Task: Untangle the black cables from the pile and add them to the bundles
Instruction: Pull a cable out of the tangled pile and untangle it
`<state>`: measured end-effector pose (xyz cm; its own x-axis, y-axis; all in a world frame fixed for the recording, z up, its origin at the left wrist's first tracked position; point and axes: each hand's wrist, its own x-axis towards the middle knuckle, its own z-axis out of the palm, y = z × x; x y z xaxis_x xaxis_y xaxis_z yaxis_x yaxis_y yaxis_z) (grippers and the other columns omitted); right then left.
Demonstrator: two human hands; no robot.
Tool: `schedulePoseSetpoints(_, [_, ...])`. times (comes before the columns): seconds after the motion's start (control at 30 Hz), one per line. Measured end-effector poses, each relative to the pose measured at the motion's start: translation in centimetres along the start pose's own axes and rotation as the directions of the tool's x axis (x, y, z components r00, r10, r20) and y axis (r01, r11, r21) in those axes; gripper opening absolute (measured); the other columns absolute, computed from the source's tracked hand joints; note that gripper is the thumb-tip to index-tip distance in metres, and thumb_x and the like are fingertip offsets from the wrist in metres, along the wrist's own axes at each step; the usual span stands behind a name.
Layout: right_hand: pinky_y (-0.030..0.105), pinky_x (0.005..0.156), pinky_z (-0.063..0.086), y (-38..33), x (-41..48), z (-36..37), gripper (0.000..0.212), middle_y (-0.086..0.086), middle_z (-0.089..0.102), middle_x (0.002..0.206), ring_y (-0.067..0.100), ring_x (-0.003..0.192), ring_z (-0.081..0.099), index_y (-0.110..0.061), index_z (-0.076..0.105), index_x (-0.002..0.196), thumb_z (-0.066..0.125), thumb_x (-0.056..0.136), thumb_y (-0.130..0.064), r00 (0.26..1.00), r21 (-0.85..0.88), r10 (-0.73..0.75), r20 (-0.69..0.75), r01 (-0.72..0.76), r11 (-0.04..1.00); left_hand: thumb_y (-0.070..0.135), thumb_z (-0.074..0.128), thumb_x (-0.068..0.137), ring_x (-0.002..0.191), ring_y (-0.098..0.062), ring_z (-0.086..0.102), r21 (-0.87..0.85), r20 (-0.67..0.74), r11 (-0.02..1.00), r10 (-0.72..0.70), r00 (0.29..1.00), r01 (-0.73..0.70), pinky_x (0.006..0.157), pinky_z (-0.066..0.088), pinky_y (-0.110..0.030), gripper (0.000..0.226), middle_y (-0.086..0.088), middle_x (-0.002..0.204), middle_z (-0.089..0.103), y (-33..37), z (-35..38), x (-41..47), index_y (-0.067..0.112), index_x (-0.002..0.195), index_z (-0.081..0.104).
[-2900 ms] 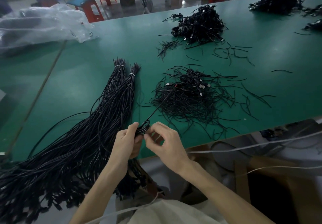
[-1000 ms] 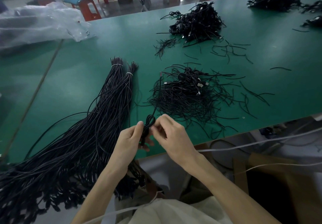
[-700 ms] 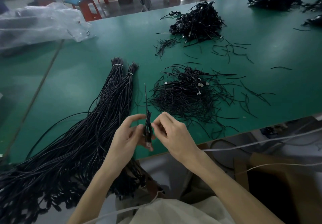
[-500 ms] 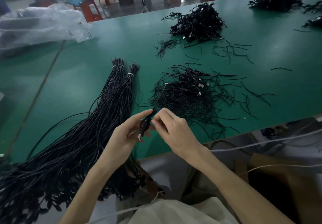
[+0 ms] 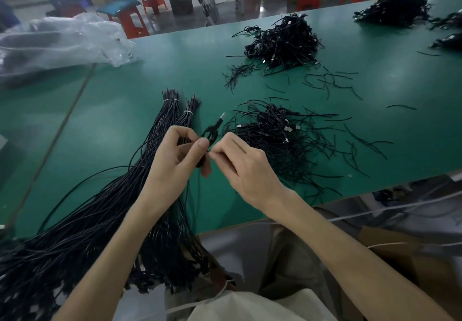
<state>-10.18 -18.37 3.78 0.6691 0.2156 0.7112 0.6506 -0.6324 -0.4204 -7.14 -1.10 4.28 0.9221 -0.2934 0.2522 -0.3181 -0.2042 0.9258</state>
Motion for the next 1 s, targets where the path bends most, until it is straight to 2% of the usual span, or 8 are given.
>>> schedulePoseSetpoints(0.13, [0.034, 0.054, 0.053, 0.5, -0.2, 0.3, 0.026, 0.01, 0.059, 0.083, 0.021, 0.061, 0.055, 0.002, 0.065, 0.088, 0.051, 0.107, -0.009, 0.994, -0.202, -0.077, 0.072, 0.09, 0.975, 0.027, 0.047, 0.11, 0.052, -0.028, 0.058, -0.088, 0.04, 0.969, -0.226, 0.973, 0.229, 0.054, 0.051, -0.037, 0.032, -0.009, 0.061, 0.064, 0.9, 0.1, 0.6, -0.004, 0.106, 0.053])
schedulePoseSetpoints(0.27, [0.038, 0.05, 0.051, 1.1, -0.4, 0.1, 0.017, 0.015, 0.058, 0.082, 0.024, 0.058, 0.051, 0.006, 0.063, 0.088, 0.058, 0.102, -0.002, 0.999, -0.121, 0.001, 0.041, 0.004, 0.993, 0.022, 0.038, 0.113, 0.071, -0.038, 0.067, -0.272, 0.117, 0.951, -0.118, 0.986, 0.146, 0.071, 0.059, -0.039, 0.03, -0.024, 0.087, 0.069, 0.8, -1.5, -0.3, 0.0, 0.127, 0.054])
schedulePoseSetpoints(0.37, [0.041, 0.05, 0.049, 1.0, -0.7, 0.1, 0.014, 0.015, 0.058, 0.083, 0.025, 0.057, 0.049, 0.006, 0.063, 0.09, 0.059, 0.101, -0.001, 0.998, -0.038, 0.044, 0.052, -0.042, 0.998, 0.013, 0.053, 0.106, 0.077, -0.027, 0.064, -0.15, 0.212, 0.988, -0.012, 0.977, 0.045, 0.076, 0.055, -0.031, 0.026, -0.014, 0.092, 0.069, -0.2, -1.8, -0.6, 0.004, 0.129, 0.058])
schedulePoseSetpoints(0.47, [0.044, 0.051, 0.05, 0.6, -0.9, 0.3, 0.011, 0.015, 0.058, 0.085, 0.026, 0.058, 0.049, 0.008, 0.063, 0.093, 0.06, 0.1, 0.0, 0.993, 0.022, 0.074, 0.089, -0.076, 0.997, 0.03, 0.064, 0.098, 0.078, -0.014, 0.061, 0.034, 0.14, 0.999, -0.029, 0.99, 0.024, 0.072, 0.051, -0.027, 0.023, -0.005, 0.092, 0.067, -0.8, -1.2, -0.4, 0.017, 0.116, 0.068])
schedulePoseSetpoints(0.6, [0.038, 0.053, 0.051, 0.1, -1.1, 0.9, 0.016, 0.012, 0.057, 0.083, 0.023, 0.059, 0.051, 0.005, 0.063, 0.09, 0.06, 0.102, -0.005, 0.996, 0.013, 0.013, 0.093, -0.014, 1.0, 0.039, 0.052, 0.1, 0.071, -0.026, 0.056, 0.215, 0.073, 0.977, -0.006, 0.997, -0.01, 0.065, 0.048, -0.038, 0.026, -0.006, 0.086, 0.063, -0.9, -0.8, -0.3, 0.02, 0.093, 0.069])
schedulePoseSetpoints(0.77, [0.032, 0.055, 0.054, 0.5, -1.5, 1.7, 0.012, 0.006, 0.057, 0.08, 0.018, 0.062, 0.055, -0.004, 0.064, 0.085, 0.067, 0.094, 0.003, 0.968, -0.202, -0.192, 0.16, 0.223, 0.954, 0.073, 0.064, 0.085, 0.056, -0.022, 0.054, 0.137, 0.195, 0.9, -0.434, 0.879, 0.414, 0.05, 0.044, -0.024, 0.066, -0.018, 0.061, 0.057, -0.7, -1.7, 0.1, 0.011, 0.064, 0.063])
schedulePoseSetpoints(0.87, [0.036, 0.055, 0.055, 0.7, -1.9, 2.2, 0.015, 0.007, 0.056, 0.079, 0.021, 0.063, 0.059, -0.004, 0.064, 0.084, 0.067, 0.092, 0.008, 0.952, -0.219, -0.247, 0.182, 0.284, 0.933, 0.078, 0.07, 0.073, 0.046, -0.022, 0.041, 0.154, 0.237, 0.844, -0.536, 0.81, 0.514, 0.045, 0.04, -0.026, 0.064, -0.009, 0.055, 0.044, -1.5, -2.1, 0.0, 0.018, 0.055, 0.054])
schedulePoseSetpoints(1.0, [0.035, 0.049, 0.05, 0.7, -2.2, 2.1, 0.018, 0.006, 0.057, 0.083, 0.018, 0.058, 0.052, -0.003, 0.063, 0.088, 0.058, 0.104, -0.01, 0.985, -0.161, -0.083, 0.152, 0.108, 0.981, 0.054, 0.063, 0.093, 0.046, -0.019, 0.051, -0.002, 0.245, 0.87, -0.478, 0.843, 0.494, 0.052, 0.05, -0.032, 0.044, -0.005, 0.071, 0.067, -2.5, -2.4, -0.5, 0.01, 0.092, 0.069])
